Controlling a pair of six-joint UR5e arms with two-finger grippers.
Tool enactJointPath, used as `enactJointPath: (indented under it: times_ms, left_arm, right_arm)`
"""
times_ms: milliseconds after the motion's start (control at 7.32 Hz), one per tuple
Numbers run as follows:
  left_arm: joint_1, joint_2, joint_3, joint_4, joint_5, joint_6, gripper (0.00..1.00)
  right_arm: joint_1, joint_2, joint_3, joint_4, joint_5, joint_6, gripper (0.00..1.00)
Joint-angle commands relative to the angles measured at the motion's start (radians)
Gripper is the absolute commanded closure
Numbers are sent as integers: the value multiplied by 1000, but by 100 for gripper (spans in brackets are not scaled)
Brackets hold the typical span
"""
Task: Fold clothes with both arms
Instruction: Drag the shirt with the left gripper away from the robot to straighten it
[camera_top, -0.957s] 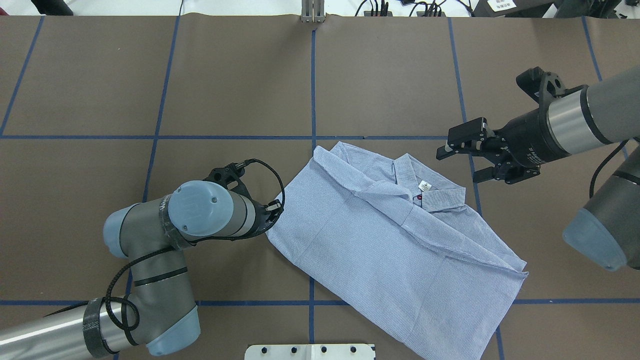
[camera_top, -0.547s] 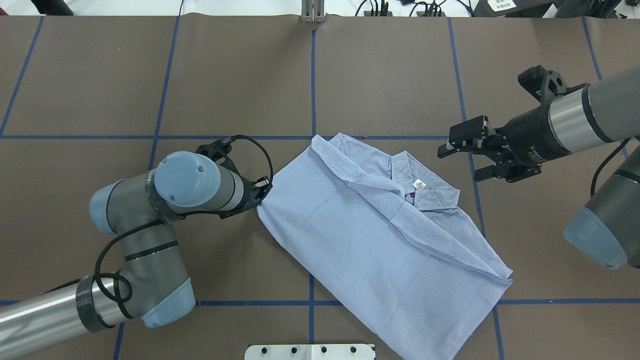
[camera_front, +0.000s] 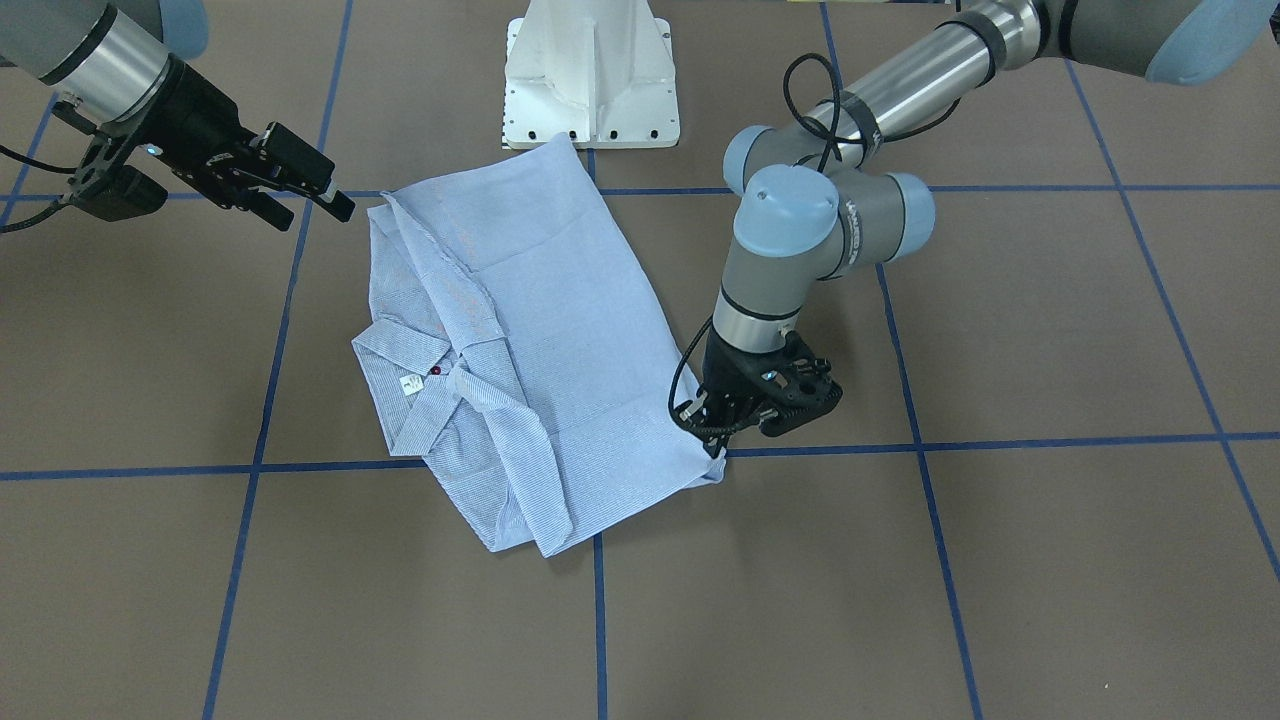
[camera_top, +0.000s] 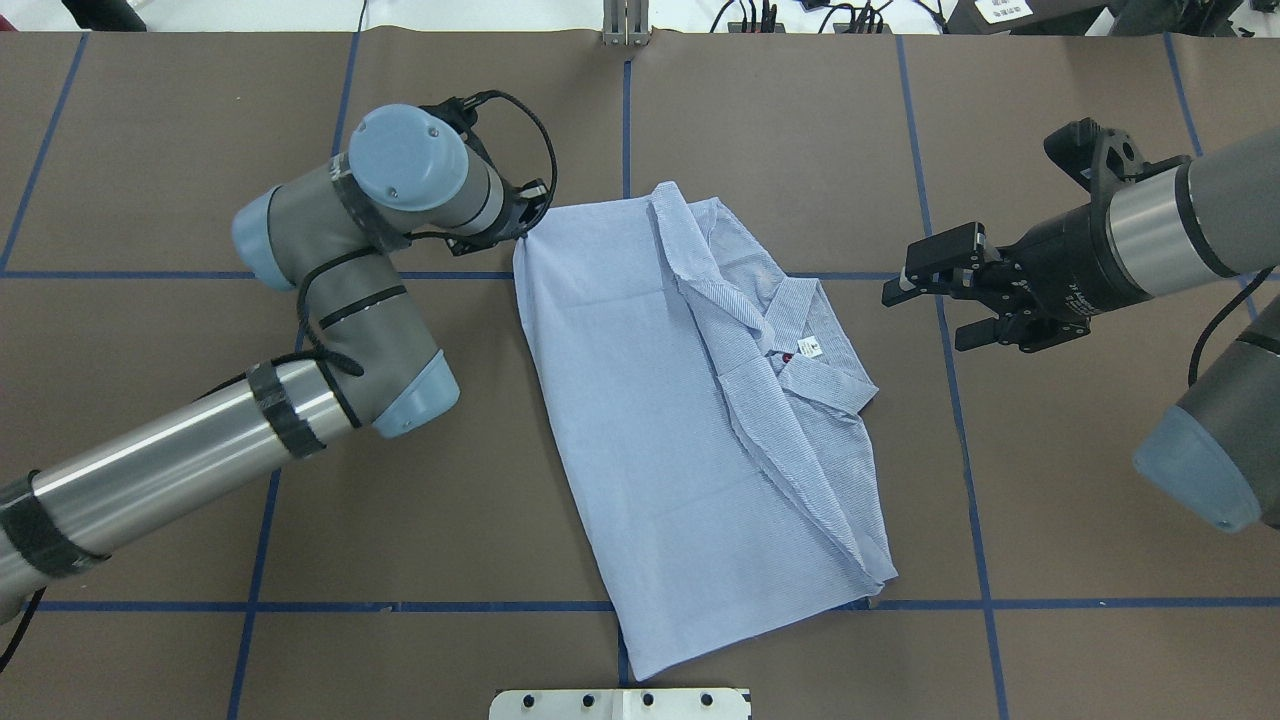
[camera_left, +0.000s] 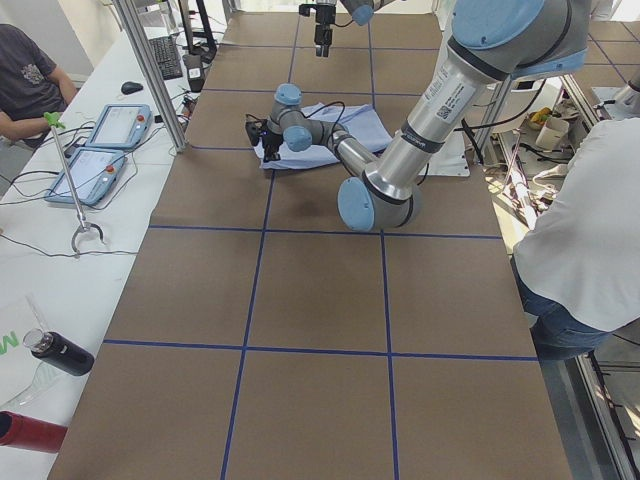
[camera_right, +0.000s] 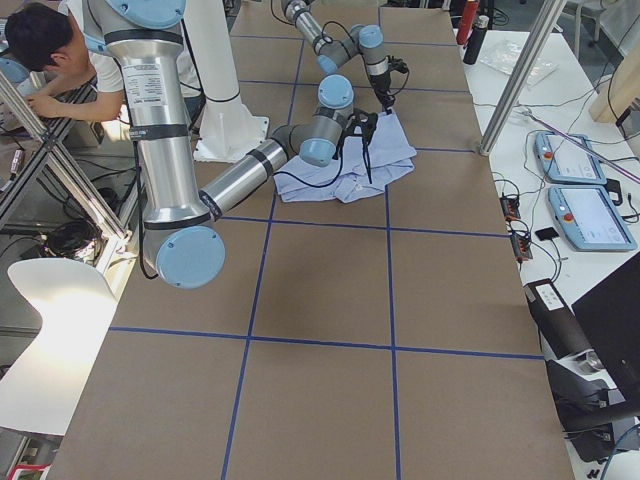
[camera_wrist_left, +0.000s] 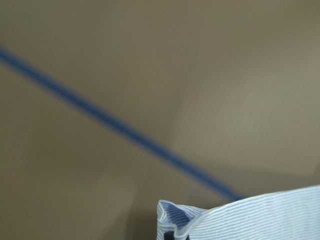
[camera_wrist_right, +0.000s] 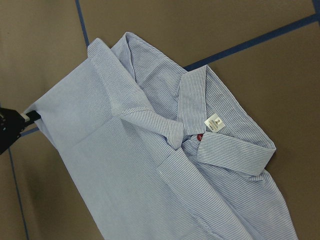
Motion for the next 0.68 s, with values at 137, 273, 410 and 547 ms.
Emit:
enactJointPath:
  times_ms: [137, 273, 410, 547]
  left_arm:
    - [-65, -104, 250, -268, 83, 72, 100]
    - [-67, -106, 281, -303, 86, 72, 100]
    - [-65, -106, 280, -320, 86, 72, 100]
    - [-65, -106, 278, -323, 86, 77, 1]
  right_arm:
    - [3, 2, -4, 0, -7, -14, 0]
    - [1, 4, -9, 0, -8, -15, 0]
    - [-2, 4, -13, 0, -27, -18, 0]
    - [-9, 7, -13, -2, -54, -46, 0]
